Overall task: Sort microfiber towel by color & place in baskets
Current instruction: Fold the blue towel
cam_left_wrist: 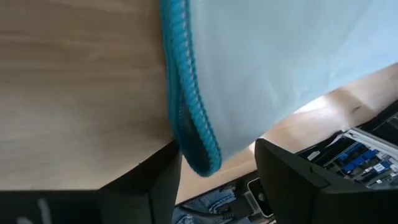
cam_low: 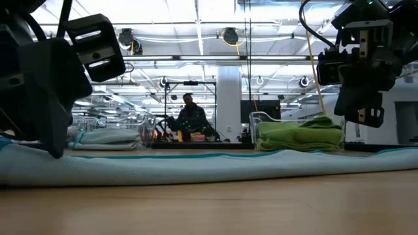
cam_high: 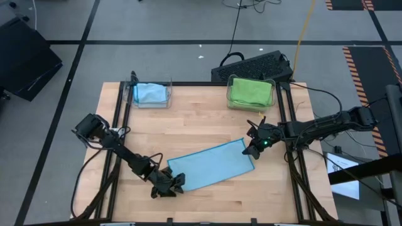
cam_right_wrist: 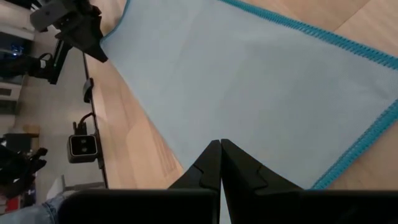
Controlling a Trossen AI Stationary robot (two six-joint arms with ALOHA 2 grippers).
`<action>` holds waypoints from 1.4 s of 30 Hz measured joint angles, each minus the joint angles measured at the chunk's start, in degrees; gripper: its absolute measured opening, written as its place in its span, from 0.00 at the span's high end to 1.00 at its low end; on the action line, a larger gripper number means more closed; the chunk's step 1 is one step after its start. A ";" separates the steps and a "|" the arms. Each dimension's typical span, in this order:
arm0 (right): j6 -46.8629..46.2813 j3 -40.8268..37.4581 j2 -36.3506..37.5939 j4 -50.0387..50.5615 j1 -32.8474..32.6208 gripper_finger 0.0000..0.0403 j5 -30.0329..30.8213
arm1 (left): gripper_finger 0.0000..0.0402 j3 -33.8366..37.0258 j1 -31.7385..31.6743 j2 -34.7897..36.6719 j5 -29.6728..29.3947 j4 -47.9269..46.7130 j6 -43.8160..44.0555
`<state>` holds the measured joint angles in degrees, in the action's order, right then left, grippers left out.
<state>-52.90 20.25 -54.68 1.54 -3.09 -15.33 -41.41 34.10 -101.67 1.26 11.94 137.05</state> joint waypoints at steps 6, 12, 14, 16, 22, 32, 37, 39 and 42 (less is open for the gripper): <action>0.00 0.00 0.00 -0.02 0.00 0.99 0.04 | 0.48 0.00 -1.35 0.00 0.20 -2.80 -0.23; -0.48 0.00 0.00 0.00 0.00 0.99 0.07 | 0.60 0.04 -2.20 0.00 0.68 -5.10 -1.45; -0.56 0.00 0.00 0.00 0.00 0.99 0.07 | 0.67 0.04 -2.20 0.00 0.71 -5.82 -1.88; -0.59 0.00 0.00 0.00 0.00 0.99 0.09 | 0.73 0.04 -2.20 0.00 0.92 -6.32 -3.11; -1.03 0.00 0.00 -1.37 0.00 0.99 0.11 | 0.96 0.11 -1.53 0.00 -0.33 -7.73 -7.64; 0.92 8.60 -9.52 -12.39 2.31 0.99 -0.12 | 0.99 0.11 1.82 0.00 -3.12 -8.39 -14.52; 10.31 21.53 -23.70 -12.56 3.63 0.97 -1.72 | 0.99 0.11 2.30 0.00 -2.65 -8.51 -17.42; 13.76 26.94 -29.96 -12.56 4.32 0.95 -3.48 | 0.99 0.11 2.30 0.00 -2.19 -8.52 -16.56; 17.17 35.58 -39.67 -12.45 5.70 0.89 -9.91 | 0.99 0.11 2.23 0.55 -1.98 -9.03 -14.99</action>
<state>-35.73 55.83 -94.34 -10.91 2.61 -25.24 -41.30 36.34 -101.12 -0.73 2.91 122.06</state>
